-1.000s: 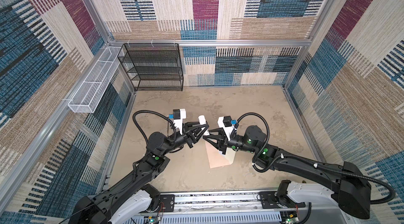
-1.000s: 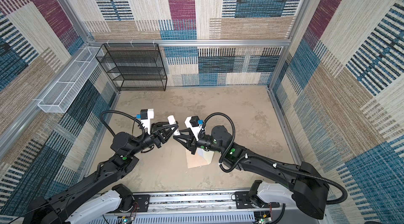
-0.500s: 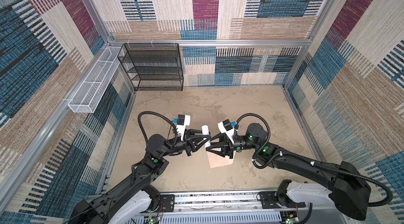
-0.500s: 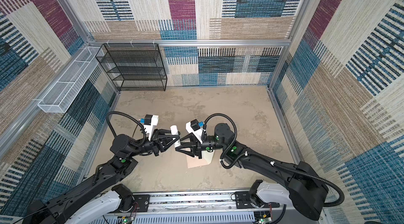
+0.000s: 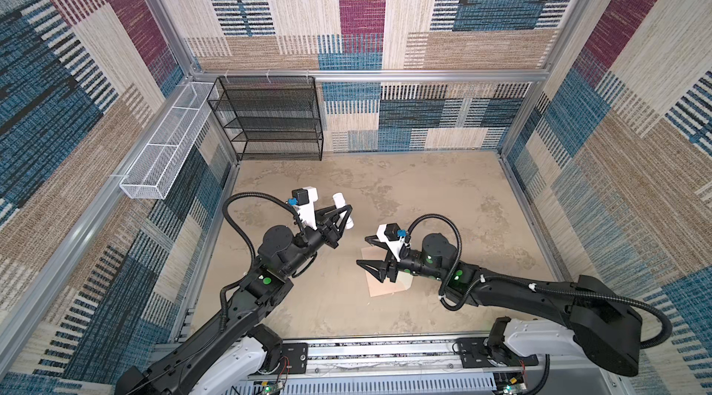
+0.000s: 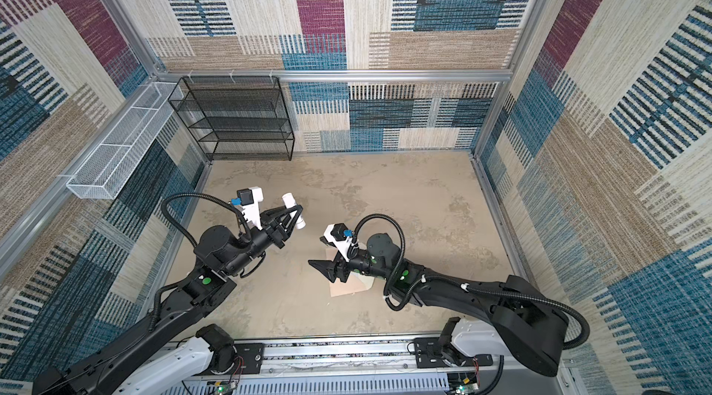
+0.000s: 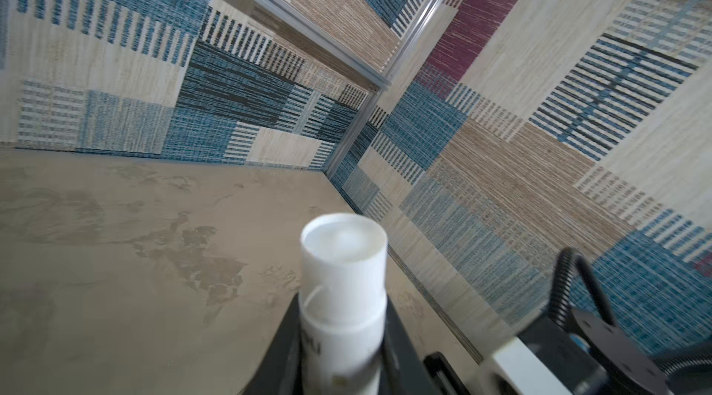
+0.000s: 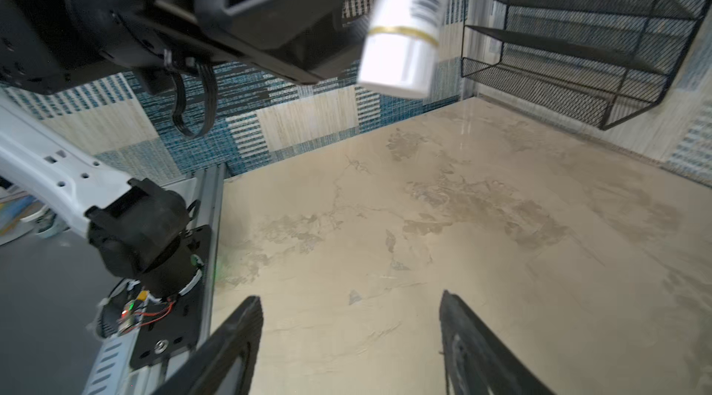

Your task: Place the letter into the envelope and seal it

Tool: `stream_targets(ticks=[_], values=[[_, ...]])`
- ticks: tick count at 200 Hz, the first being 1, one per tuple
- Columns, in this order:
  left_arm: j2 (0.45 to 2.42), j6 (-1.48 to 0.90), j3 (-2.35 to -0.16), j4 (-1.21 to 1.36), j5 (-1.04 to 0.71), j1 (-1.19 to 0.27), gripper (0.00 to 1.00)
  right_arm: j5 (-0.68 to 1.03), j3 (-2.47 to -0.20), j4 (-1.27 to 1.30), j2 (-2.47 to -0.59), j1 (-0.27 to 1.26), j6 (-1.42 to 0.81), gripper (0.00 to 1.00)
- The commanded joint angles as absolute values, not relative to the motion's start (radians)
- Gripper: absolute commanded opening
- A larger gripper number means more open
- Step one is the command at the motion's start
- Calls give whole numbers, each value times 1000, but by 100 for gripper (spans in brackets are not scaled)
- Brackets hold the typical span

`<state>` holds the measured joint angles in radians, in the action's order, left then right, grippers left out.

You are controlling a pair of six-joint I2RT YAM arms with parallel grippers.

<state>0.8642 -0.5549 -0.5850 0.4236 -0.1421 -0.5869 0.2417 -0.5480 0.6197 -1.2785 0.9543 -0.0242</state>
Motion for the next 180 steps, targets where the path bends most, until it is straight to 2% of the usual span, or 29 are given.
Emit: stream_targets(ticks=[1, 26, 55, 73, 117, 145, 180], values=[[904, -562, -594, 465, 0, -593, 0, -102, -556, 844, -1336, 1008, 54, 74], [956, -589, -593, 510, 73, -610, 0, -284, -578, 976, -1429, 1042, 82, 72], [1013, -608, -606, 567, 114, -636, 0, -363, -645, 1002, -1525, 1049, 108, 70], [1044, -609, -623, 579, 121, -646, 0, -368, -686, 998, -1563, 1049, 110, 68], [1085, -618, -625, 602, 133, -659, 0, -357, -744, 977, -1608, 1049, 107, 52], [1091, -618, -626, 602, 136, -664, 0, -374, -761, 966, -1623, 1049, 111, 47], [1092, -617, -619, 602, 138, -668, 0, -383, -763, 965, -1629, 1049, 106, 35]])
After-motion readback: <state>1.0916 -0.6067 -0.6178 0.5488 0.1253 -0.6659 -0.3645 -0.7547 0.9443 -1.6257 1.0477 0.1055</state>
